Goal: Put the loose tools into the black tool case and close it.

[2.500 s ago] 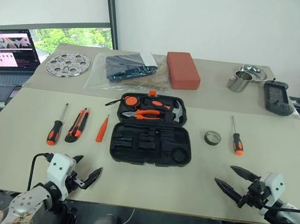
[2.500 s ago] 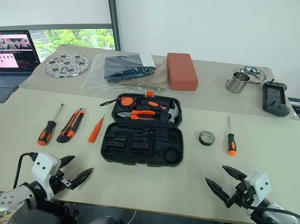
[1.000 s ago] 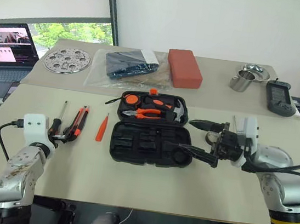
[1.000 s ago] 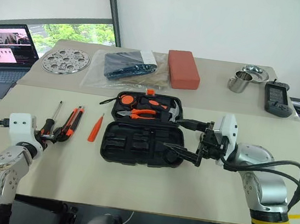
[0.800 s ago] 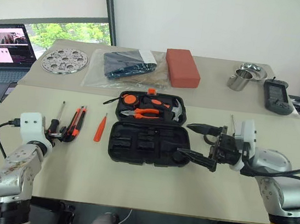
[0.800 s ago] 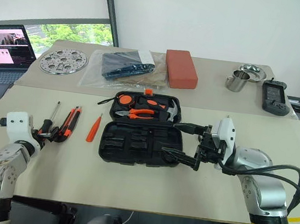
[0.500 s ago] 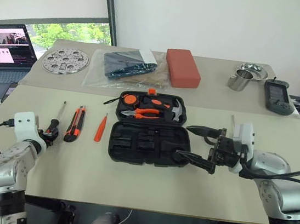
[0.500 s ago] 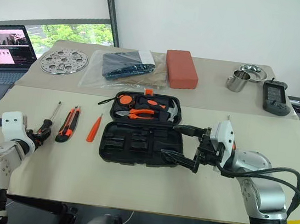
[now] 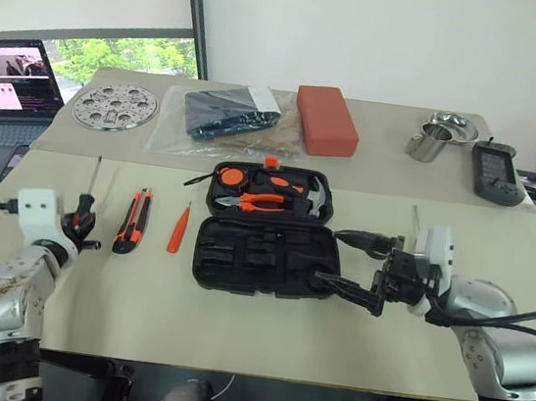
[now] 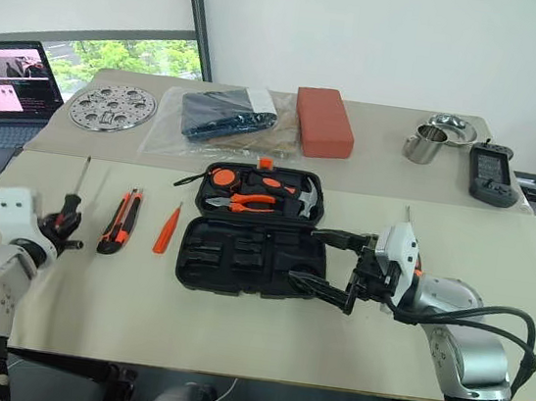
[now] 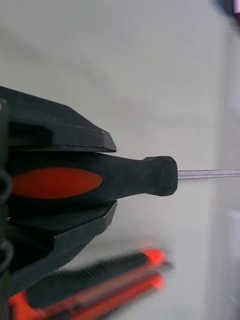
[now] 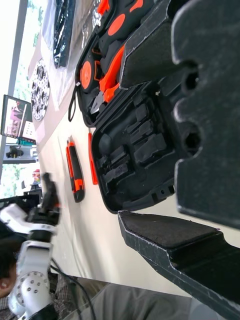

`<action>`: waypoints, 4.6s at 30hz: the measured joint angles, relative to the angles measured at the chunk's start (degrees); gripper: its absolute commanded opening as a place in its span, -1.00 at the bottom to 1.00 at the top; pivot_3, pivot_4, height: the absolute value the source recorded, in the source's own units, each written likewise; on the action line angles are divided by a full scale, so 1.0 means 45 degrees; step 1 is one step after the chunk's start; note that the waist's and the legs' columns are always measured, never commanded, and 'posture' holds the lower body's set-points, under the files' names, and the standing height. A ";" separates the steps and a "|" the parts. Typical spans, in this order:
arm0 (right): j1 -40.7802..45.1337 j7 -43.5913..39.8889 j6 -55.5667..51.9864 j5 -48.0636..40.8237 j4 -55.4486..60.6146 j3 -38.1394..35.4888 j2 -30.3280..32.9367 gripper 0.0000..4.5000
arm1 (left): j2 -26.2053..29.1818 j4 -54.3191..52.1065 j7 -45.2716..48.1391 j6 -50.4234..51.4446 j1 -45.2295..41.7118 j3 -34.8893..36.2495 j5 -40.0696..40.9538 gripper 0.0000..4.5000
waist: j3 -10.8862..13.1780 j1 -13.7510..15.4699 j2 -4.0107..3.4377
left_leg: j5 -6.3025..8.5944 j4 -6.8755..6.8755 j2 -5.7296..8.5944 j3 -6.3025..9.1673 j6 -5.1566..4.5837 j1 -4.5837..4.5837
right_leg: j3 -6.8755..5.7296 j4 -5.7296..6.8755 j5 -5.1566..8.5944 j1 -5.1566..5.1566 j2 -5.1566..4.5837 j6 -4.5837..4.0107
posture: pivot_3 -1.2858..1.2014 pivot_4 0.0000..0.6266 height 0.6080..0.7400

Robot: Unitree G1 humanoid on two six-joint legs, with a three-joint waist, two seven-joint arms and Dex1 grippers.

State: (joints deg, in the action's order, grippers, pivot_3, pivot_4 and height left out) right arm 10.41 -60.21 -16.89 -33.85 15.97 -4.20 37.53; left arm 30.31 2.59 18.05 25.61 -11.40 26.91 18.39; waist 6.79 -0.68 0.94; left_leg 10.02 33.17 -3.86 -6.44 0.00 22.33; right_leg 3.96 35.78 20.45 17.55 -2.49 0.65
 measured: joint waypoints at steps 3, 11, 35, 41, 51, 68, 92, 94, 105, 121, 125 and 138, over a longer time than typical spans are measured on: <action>-0.0161 0.0247 0.0000 -0.0062 -0.0031 -0.0495 0.0001 1.00 | 0.0583 0.0019 0.1503 -0.1198 -0.0507 -0.0630 -0.0005 -0.57 | 0.0000 0.0047 0.0000 | -0.0004 -0.0009 0.0006 -0.0011 0.0006 0.0009 | -0.0004 -0.0001 0.0000 0.0014 0.0009 0.0000 | 0.03 -0.52 1.00; -0.0815 0.0515 -0.0009 -0.0531 0.0129 -0.1564 0.0026 1.00 | 0.1175 0.0755 0.8056 -0.3744 -0.3057 -0.5054 -0.0034 -0.57 | -0.0008 0.0192 -0.0018 | -0.0037 -0.0032 0.0013 -0.0060 0.0004 0.0056 | 0.0008 0.0015 0.0000 0.0097 0.0072 0.0000 | 0.03 -0.52 1.00; -0.2951 0.1546 -0.0005 -0.0677 0.1741 -0.2934 0.0303 1.00 | -0.0415 1.2136 1.3068 -1.0720 -0.9587 -0.9452 -0.4685 -0.57 | -0.0009 0.0042 -0.0032 | -0.0054 0.0056 -0.0020 -0.0007 0.0004 0.0165 | 0.0033 0.0064 0.0000 0.0171 0.0210 0.0001 | 0.03 -0.52 1.00; -0.2594 0.1911 -0.0199 -0.0620 0.1811 -0.2740 0.0352 1.00 | -0.0416 1.2135 1.2563 -1.0686 -0.9567 -0.9357 -0.4893 -0.57 | -0.0013 0.0025 -0.0038 | -0.0049 0.0104 -0.0024 -0.0004 -0.0004 0.0172 | 0.0030 0.0084 0.0000 0.0169 0.0213 0.0000 | 0.03 -0.52 1.00; -0.2394 0.2180 -0.0660 -0.0610 0.1810 -0.2583 0.0557 1.00 | -0.0385 1.2119 1.2087 -1.0442 -0.9453 -0.9338 -0.5257 -0.57 | -0.0030 0.0022 -0.0066 | -0.0048 0.0139 -0.0025 0.0001 -0.0007 0.0171 | 0.0028 0.0110 -0.0001 0.0162 0.0213 0.0000 | 0.03 -0.52 1.00; -0.2879 0.2214 -0.0677 -0.0609 0.1838 -0.2603 0.0582 1.00 | -0.0506 1.2101 1.1738 -1.0420 -0.9630 -0.9175 -0.5503 1.00 | -0.0051 0.0150 -0.0100 | -0.0049 0.0163 -0.0017 0.0003 -0.0009 0.0174 | 0.0031 0.0127 -0.0001 0.0156 0.0211 0.0001 | 0.03 -0.52 1.00; -0.2570 0.2015 -0.0516 -0.0261 0.1581 -0.2450 0.0472 1.00 | -0.2189 1.2366 1.2146 -0.8975 -1.0057 -0.7937 -0.4049 -0.99 | -0.0051 0.0182 -0.0100 | -0.0048 0.0166 -0.0018 0.0002 -0.0010 0.0190 | 0.0025 0.0117 -0.0001 0.0163 0.0223 0.0001 | 0.03 -0.52 1.00; -0.2675 0.2013 -0.0509 -0.0261 0.1584 -0.2453 0.0473 1.00 | -0.2257 1.2791 1.2061 -0.9070 -1.0079 -0.7956 -0.4154 -0.99 | -0.0051 0.0176 -0.0100 | -0.0048 0.0165 -0.0019 0.0003 -0.0010 0.0189 | 0.0025 0.0118 -0.0001 0.0163 0.0227 0.0001 | 0.03 -0.52 1.00; -0.2888 0.2037 -0.0497 -0.0258 0.1586 -0.2474 0.0474 1.00 | -0.2538 1.4261 1.1373 -1.0016 -1.0574 -0.8245 -0.5121 -0.99 | -0.0053 0.0215 -0.0104 | -0.0048 0.0168 -0.0014 0.0004 -0.0010 0.0185 | 0.0026 0.0120 -0.0001 0.0158 0.0224 0.0001 | 0.03 -0.52 1.00; -0.3059 0.2120 -0.0453 -0.0252 0.1619 -0.2590 0.0476 1.00 | -0.2819 1.4707 1.0493 -1.0626 -1.0699 -0.8555 -0.5967 -0.99 | -0.0060 0.0245 -0.0107 | -0.0051 0.0223 -0.0009 0.0014 -0.0006 0.0158 | 0.0032 0.0213 0.0000 0.0151 0.0221 0.0001 | 0.03 -0.52 1.00; -0.3108 0.2117 -0.0453 -0.0253 0.1674 -0.2676 0.0482 1.00 | -0.2903 1.4738 1.0247 -1.0695 -1.0623 -0.8709 -0.6131 -0.99 | -0.0072 0.0249 -0.0110 | -0.0051 0.0225 -0.0009 0.0019 -0.0007 0.0154 | 0.0033 0.0215 0.0000 0.0148 0.0222 0.0001 | 0.03 -0.52 1.00; -0.3045 0.2453 -0.0488 -0.0249 0.1683 -0.2729 0.0475 1.00 | -0.2917 1.4929 0.9772 -1.0674 -1.0579 -0.8486 -0.6232 -0.99 | -0.0161 0.0153 -0.0105 | -0.0058 0.0226 -0.0007 0.0028 -0.0017 0.0124 | 0.0043 0.0251 -0.0001 0.0141 0.0222 0.0000 | 0.03 -0.52 1.00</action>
State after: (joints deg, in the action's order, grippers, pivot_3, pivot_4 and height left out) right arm -3.29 -49.17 -19.08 -34.97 23.55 -16.48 39.67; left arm 17.19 69.77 62.03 -22.42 -59.00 -11.28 -9.65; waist 6.07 0.01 0.47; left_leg 9.76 34.19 -3.89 -6.31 -0.08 22.89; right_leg 4.16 36.91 20.45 18.19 -1.49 0.65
